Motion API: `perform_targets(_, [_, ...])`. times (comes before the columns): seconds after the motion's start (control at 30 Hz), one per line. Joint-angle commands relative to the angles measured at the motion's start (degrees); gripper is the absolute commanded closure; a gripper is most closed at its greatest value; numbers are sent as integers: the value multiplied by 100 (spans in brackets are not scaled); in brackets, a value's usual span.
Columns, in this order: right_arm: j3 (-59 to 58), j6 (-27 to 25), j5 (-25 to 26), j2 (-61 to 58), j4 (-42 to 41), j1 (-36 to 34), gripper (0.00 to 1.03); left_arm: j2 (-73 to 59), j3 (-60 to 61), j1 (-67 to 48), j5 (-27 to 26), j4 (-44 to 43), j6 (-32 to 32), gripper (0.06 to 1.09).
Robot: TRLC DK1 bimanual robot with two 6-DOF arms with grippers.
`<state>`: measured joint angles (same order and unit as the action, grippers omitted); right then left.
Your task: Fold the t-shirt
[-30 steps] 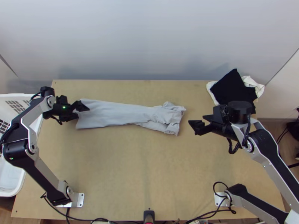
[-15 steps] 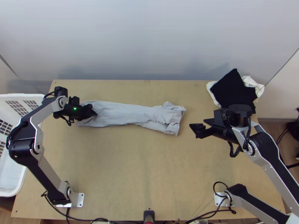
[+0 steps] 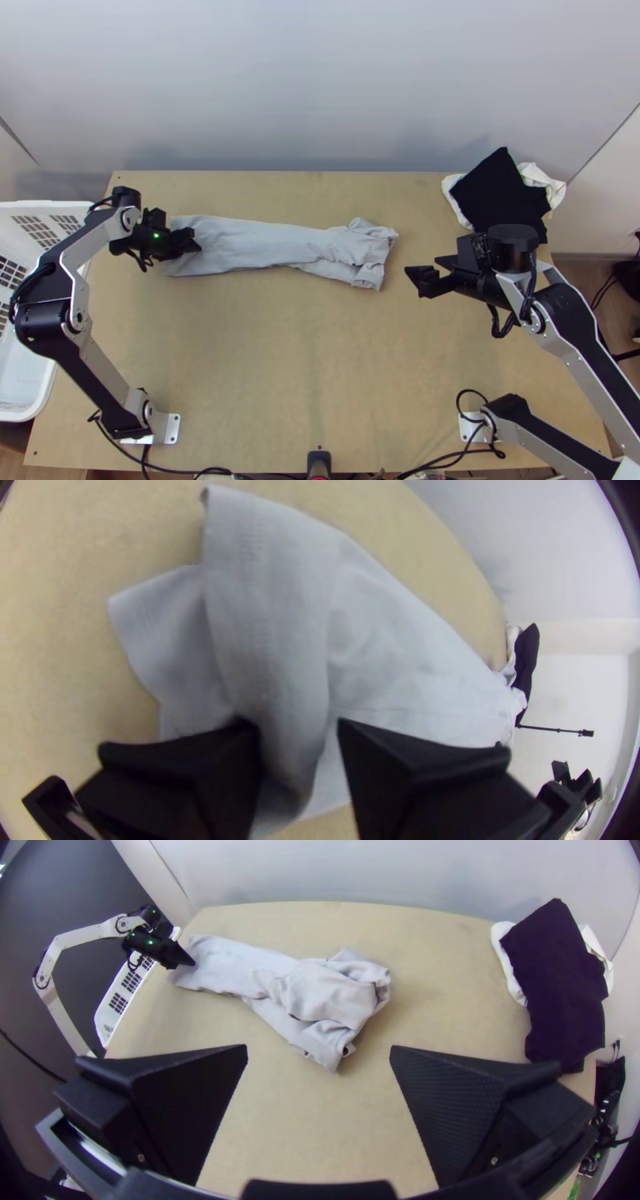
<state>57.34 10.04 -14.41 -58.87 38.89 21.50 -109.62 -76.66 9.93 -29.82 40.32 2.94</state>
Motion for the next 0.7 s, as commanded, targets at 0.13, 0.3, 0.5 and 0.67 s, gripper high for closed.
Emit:
perform_targets(0.13, [-12, 24, -26, -10, -5, 21, 3, 407, -121, 184, 311, 170, -382, 11])
perform_targets(0.3, [-21, 24, -26, -10, -13, 39, 3, 424, -182, 255, 451, 266, -514, 11])
perform_targets(0.5, [-65, 15, -26, -19, -13, 48, 3, 372, -165, 272, 943, 381, -786, 11])
perform_targets(0.67, [-74, 15, -26, -19, -40, 48, 3, 292, -138, 307, 1339, 363, -900, 11])
